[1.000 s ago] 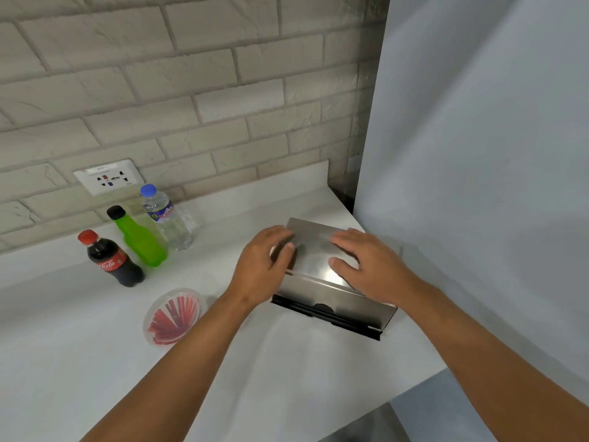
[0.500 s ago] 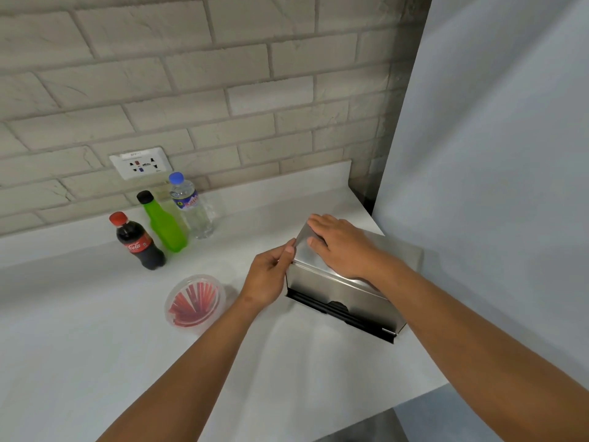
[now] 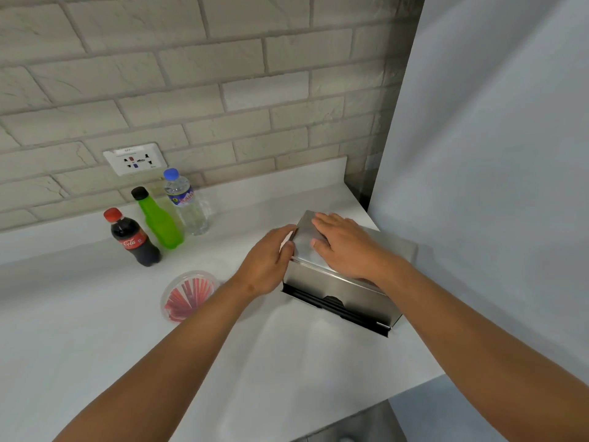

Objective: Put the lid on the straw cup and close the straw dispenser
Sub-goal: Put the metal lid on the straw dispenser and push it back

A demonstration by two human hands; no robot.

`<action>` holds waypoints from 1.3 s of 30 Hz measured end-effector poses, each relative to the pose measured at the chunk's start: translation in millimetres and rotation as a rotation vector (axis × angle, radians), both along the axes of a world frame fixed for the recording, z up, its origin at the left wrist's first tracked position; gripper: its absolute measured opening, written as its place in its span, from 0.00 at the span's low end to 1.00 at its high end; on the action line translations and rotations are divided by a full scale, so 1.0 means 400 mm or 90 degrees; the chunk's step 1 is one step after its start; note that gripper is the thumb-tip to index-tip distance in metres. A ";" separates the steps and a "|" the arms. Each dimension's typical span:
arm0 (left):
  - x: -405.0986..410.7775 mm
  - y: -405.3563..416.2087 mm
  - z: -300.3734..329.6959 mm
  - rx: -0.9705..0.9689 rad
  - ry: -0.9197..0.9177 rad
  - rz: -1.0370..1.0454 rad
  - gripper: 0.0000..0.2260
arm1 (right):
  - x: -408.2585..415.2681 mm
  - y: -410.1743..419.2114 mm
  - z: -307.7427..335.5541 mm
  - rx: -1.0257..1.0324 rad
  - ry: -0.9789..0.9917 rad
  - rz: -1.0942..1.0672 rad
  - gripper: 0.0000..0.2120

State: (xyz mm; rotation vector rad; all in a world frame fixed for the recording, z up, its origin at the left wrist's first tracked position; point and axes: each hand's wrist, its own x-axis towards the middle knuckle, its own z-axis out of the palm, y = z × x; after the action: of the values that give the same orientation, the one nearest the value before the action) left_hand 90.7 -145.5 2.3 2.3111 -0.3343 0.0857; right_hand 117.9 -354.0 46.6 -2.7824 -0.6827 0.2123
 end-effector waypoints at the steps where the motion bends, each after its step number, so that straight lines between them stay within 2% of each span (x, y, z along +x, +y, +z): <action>1: 0.009 0.001 0.009 0.041 -0.010 -0.022 0.18 | -0.013 -0.014 0.002 -0.011 -0.005 -0.015 0.27; 4: 0.032 -0.016 0.037 0.144 -0.029 -0.091 0.23 | -0.056 -0.071 -0.003 -0.047 -0.029 -0.093 0.24; 7: 0.052 -0.048 0.045 0.213 -0.077 -0.161 0.25 | -0.100 -0.127 -0.020 -0.058 -0.036 -0.208 0.29; 11: 0.061 -0.077 0.022 0.257 -0.128 -0.175 0.26 | -0.134 -0.144 -0.046 -0.054 -0.111 -0.244 0.34; 16: 0.062 -0.079 -0.005 0.245 -0.082 -0.129 0.29 | -0.129 -0.141 -0.060 -0.009 -0.127 -0.255 0.35; 21: 0.043 -0.075 -0.002 0.174 -0.035 -0.081 0.30 | -0.149 -0.162 -0.078 0.149 -0.110 -0.309 0.29; 26: 0.017 -0.076 -0.013 0.091 0.066 -0.003 0.30 | -0.230 -0.186 -0.105 0.306 -0.004 -0.447 0.38; 34: 0.003 -0.062 -0.012 0.060 0.112 -0.011 0.35 | -0.239 -0.201 -0.089 0.305 0.064 -0.429 0.52; 39: -0.005 -0.055 -0.017 0.027 0.123 0.007 0.35 | -0.179 -0.230 -0.088 0.344 0.083 -0.398 0.52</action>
State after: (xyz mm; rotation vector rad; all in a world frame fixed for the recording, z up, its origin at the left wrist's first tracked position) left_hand 88.6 -167.5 -4.3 2.3398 -0.2266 -0.1405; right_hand 46.2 -445.9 11.4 -2.2872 0.1654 0.0632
